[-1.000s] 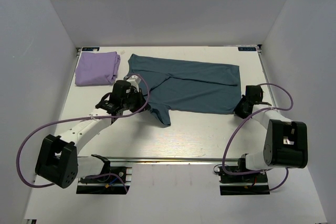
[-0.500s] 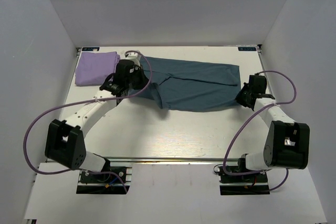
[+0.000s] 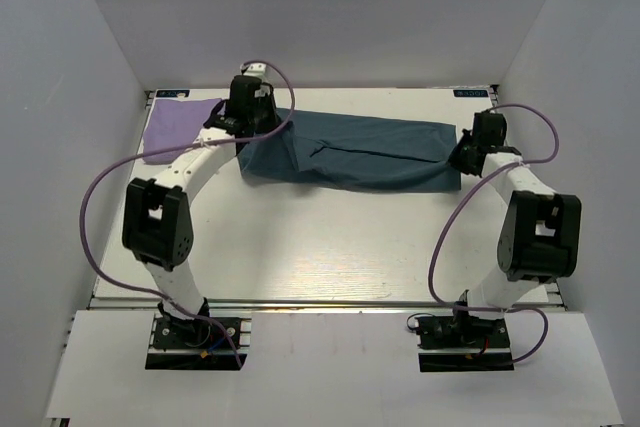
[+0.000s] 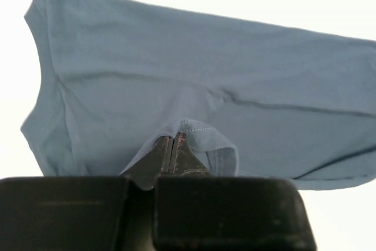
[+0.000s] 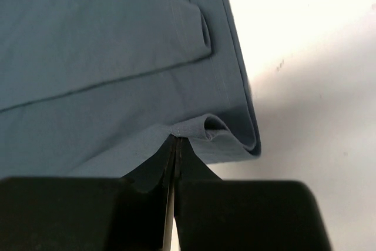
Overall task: Fold and stack the t-shirts
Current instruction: Fold the other side of the tshirt into a rectangle
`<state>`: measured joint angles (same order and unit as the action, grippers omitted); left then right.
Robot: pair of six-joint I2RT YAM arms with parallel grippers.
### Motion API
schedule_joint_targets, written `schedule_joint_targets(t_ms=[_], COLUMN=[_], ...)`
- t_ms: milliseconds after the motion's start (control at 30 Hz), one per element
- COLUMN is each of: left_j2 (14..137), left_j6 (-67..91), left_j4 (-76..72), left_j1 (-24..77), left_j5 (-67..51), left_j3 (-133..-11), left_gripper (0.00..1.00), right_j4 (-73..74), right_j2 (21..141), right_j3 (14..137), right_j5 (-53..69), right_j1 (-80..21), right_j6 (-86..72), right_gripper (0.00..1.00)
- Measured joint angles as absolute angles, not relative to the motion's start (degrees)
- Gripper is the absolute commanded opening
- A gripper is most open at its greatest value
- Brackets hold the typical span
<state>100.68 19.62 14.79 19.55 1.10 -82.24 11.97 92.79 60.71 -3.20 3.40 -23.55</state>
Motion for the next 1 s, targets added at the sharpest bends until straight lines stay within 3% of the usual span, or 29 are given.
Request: schedule_joint_targets(t_ms=[400, 433, 467, 500, 533, 700, 733, 800, 833, 867, 1000], left_j2=[125.16, 127.66, 130.21, 132.62, 135.11, 141.91, 142.08, 141.34, 140.66, 139.52, 132.88], left_j6=[16.84, 16.75, 16.53, 16.27, 16.43, 18.52, 18.74, 19.09, 19.18, 19.35, 19.31], left_j4=[20.58, 20.97, 21.80, 22.59, 23.00, 25.21, 25.21, 24.86, 24.67, 24.03, 22.22], left_j1=[15.92, 15.73, 15.46, 15.20, 14.90, 12.43, 11.92, 11.03, 10.59, 10.17, 9.65], left_j5=[-4.21, -4.69, -5.04, -5.37, -5.58, -7.09, -7.46, -8.21, -8.38, -8.56, -10.17], left_j3=[-109.03, -111.98, -115.15, -118.04, -120.79, -126.74, -126.32, -123.98, -122.50, -120.27, -109.73], left_gripper=[0.01, 0.19, 0.50, 0.95, 1.00, 1.00, 1.00, 1.00, 1.00, 1.00, 1.00], right_j4=[13.67, 13.65, 13.82, 14.00, 14.35, 16.38, 16.43, 16.34, 16.01, 15.68, 14.17], right_j2=[107.90, 109.21, 110.67, 112.12, 113.51, 118.87, 118.87, 118.30, 117.58, 116.20, 110.43], right_j3=[77.41, 78.56, 79.99, 81.41, 82.85, 90.32, 90.61, 90.52, 89.95, 88.58, 83.00], right_j5=[-2.90, -3.01, -3.05, -3.09, -3.11, -3.01, -2.76, -2.22, -1.63, -0.60, 2.46], right_j1=[3.40, 3.40, 3.40, 3.40, 3.40, 3.40, 3.38, 3.36, 3.36, 3.36, 3.20], right_j6=[-19.51, -19.40, -19.27, -19.22, -19.29, -17.87, -17.61, -17.37, -17.12, -16.67, -16.05], right_gripper=[0.00, 0.00, 0.02, 0.21, 0.39, 0.61, 0.64, 0.79, 0.80, 0.88, 0.90])
